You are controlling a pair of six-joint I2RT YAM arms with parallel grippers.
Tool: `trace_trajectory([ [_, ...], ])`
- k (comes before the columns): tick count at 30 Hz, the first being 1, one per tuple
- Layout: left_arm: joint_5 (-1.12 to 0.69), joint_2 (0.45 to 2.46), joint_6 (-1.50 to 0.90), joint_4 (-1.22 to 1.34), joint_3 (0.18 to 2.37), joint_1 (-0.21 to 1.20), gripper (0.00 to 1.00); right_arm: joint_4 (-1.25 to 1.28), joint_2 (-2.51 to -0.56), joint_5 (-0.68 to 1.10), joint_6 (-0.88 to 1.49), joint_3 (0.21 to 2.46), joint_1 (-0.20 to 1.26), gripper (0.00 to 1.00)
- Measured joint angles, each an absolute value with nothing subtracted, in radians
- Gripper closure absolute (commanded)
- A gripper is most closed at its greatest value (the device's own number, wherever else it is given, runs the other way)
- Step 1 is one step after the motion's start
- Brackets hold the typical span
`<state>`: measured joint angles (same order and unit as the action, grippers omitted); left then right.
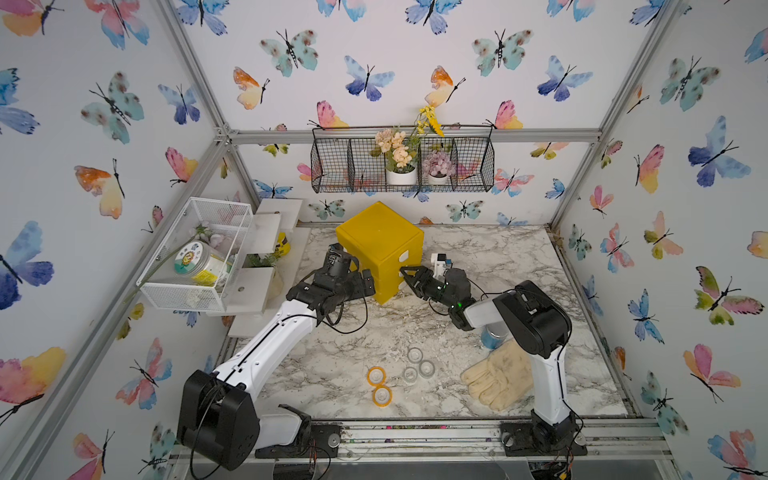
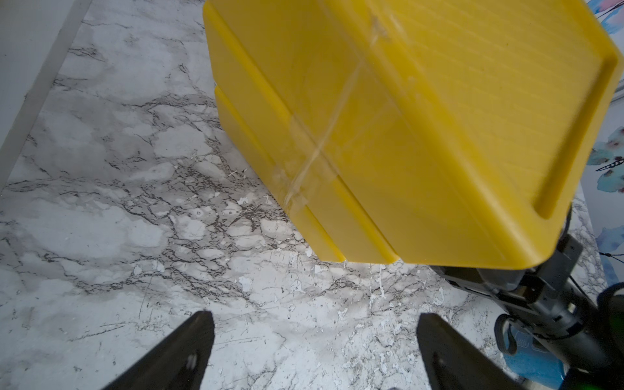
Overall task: Place the transparent tape into the drawer according to color
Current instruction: Open the drawer in the storage box.
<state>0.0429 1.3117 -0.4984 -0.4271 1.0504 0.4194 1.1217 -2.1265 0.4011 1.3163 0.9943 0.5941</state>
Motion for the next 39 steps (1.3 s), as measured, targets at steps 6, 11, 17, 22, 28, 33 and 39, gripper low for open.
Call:
trace_trajectory([
  [6, 0.043, 1.312, -0.498, -0.427, 1.05, 0.419, 0.01, 1.132, -2.13, 0.402, 1.319, 1.0, 0.594, 0.46],
  [11, 0.043, 1.312, -0.498, -0.427, 1.05, 0.419, 0.01, 1.135, -2.132, 0.402, 1.319, 1.01, 0.592, 0.53],
  [17, 0.043, 1.314, -0.498, -0.427, 1.05, 0.419, 0.01, 1.138, -2.135, 0.409, 1.332, 1.011, 0.588, 0.61],
  [22, 0.043, 1.314, -0.498, -0.427, 1.05, 0.419, 0.01, 1.141, -2.135, 0.415, 1.344, 1.009, 0.588, 0.64],
  [28, 0.043, 1.314, -0.498, -0.427, 1.05, 0.419, 0.01, 1.187, -2.109, 0.416, 1.35, 0.944, 0.586, 0.65],
  [33, 0.043, 1.314, -0.498, -0.427, 1.05, 0.419, 0.01, 1.199, -2.034, 0.417, 1.35, 0.841, 0.579, 0.65],
  [39, 0.043, 1.314, -0.498, -0.427, 1.05, 0.419, 0.01, 1.199, -1.958, 0.416, 1.346, 0.745, 0.575, 0.65],
])
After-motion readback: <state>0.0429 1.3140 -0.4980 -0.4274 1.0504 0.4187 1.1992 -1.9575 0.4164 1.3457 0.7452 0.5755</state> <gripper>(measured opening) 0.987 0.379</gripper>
